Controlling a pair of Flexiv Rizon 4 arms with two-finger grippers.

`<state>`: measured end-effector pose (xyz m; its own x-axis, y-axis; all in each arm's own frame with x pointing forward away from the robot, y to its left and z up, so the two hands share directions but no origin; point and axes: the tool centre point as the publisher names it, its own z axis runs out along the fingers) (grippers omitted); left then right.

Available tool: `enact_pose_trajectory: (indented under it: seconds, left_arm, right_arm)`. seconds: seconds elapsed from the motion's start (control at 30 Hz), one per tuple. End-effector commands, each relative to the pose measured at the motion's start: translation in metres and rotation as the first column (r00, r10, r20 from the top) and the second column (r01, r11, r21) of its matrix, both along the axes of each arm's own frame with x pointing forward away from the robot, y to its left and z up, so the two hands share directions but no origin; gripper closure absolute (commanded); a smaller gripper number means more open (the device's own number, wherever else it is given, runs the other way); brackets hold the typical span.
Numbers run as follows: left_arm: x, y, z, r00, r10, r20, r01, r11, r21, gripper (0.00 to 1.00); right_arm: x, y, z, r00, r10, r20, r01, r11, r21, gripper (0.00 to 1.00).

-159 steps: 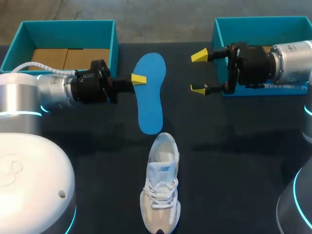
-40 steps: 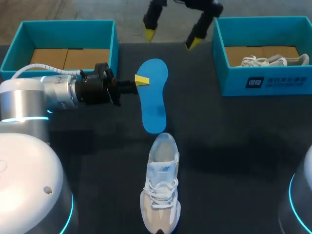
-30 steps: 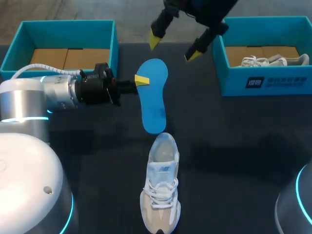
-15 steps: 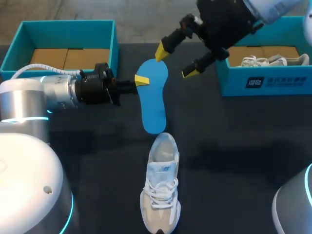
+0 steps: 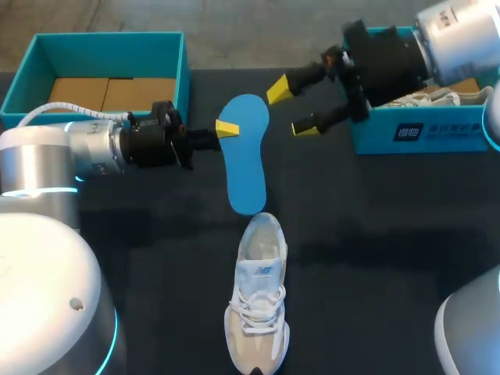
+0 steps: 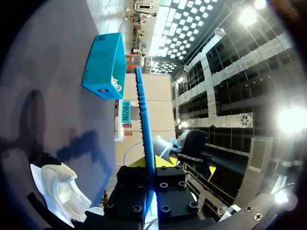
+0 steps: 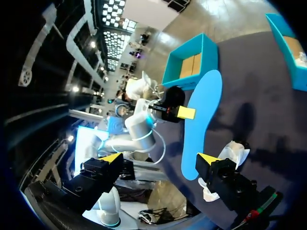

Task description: Take the shoe out of the shoebox, open the shoe tongue, remove and reinsert the insole, then place the shoe into the shoebox

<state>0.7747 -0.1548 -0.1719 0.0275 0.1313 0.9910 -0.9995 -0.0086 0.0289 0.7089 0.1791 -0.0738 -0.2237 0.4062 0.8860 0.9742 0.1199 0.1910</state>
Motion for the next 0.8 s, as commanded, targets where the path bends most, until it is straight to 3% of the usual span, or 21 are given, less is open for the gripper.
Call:
enact_pose_trajectory:
  seconds: [0.03,0.37,0.8]
  left_arm:
    - [0.000,0.000,0.000,1.000,0.000,0.000,0.000,1.000,0.003,1.00]
    - [0.000,0.000,0.000,1.000,0.000,0.000,0.000,1.000,0.003,1.00]
    - [0.000,0.000,0.000,1.000,0.000,0.000,0.000,1.000,0.003,1.00]
  right_arm:
    - [0.002,0.001,-0.012,0.995,0.098,-0.037,-0.070,0.888,0.455,0.00]
    - [0.005,0.003,-0.029,0.994,0.089,-0.067,-0.048,0.884,0.465,0.00]
    - [0.005,-0.002,-0.031,0.993,0.087,-0.074,-0.048,0.905,0.422,0.00]
